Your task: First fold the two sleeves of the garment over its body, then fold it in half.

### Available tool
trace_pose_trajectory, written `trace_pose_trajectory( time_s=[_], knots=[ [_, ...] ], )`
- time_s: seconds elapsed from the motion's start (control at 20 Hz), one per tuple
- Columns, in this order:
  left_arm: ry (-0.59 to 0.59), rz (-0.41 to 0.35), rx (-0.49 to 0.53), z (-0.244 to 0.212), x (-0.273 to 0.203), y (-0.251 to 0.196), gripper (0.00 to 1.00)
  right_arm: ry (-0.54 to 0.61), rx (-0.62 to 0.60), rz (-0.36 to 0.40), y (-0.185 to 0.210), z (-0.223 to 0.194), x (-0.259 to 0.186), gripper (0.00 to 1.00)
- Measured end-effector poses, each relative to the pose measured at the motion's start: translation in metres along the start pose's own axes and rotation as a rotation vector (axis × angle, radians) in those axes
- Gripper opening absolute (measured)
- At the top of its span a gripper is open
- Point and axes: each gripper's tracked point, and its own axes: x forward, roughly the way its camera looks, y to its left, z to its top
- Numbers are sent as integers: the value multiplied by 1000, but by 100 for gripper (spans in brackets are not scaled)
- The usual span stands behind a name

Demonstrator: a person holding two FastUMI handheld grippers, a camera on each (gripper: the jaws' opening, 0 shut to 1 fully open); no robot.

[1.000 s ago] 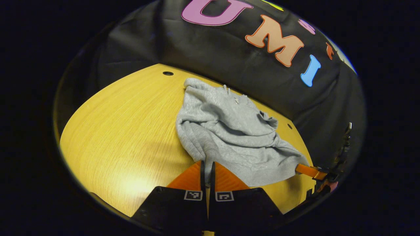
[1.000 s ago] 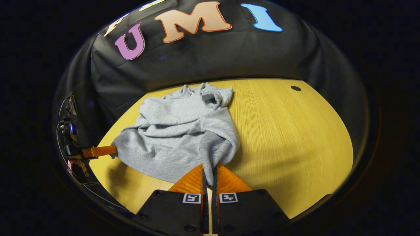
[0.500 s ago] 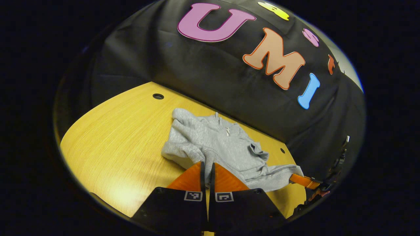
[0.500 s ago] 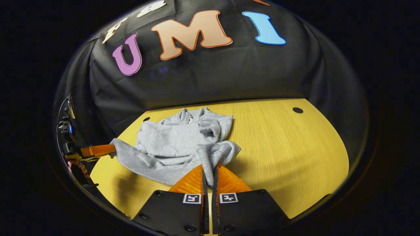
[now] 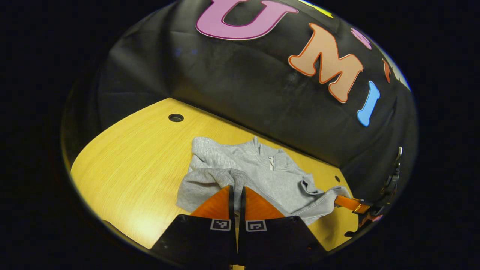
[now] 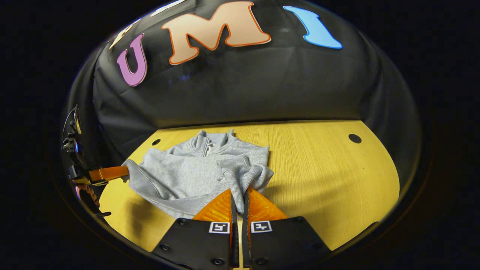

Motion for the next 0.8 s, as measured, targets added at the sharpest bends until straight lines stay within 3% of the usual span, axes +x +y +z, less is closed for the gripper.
trace_pose_trajectory(
  time_s=[0.3, 0.5, 0.55, 0.7, 0.75, 0.8],
  knots=[
    [108, 108, 69, -32, 49, 23, 0, 98, 80, 26, -4, -16, 43, 6],
    [95, 117, 58, -36, 54, 26, 6, 95, 123, 61, -6, -19, 48, 6],
    [93, 125, 60, -36, 54, 29, 7, 95, 125, 67, -6, -18, 47, 10],
    [76, 94, 31, -31, 53, 23, 20, 97, 135, 57, -11, -17, 46, 19],
    [69, 89, 18, -29, 51, 20, 25, 93, 141, 59, -12, -14, 44, 29],
    [58, 92, 11, -25, 47, 19, 41, 83, 143, 60, -14, -12, 44, 36]
  ],
)
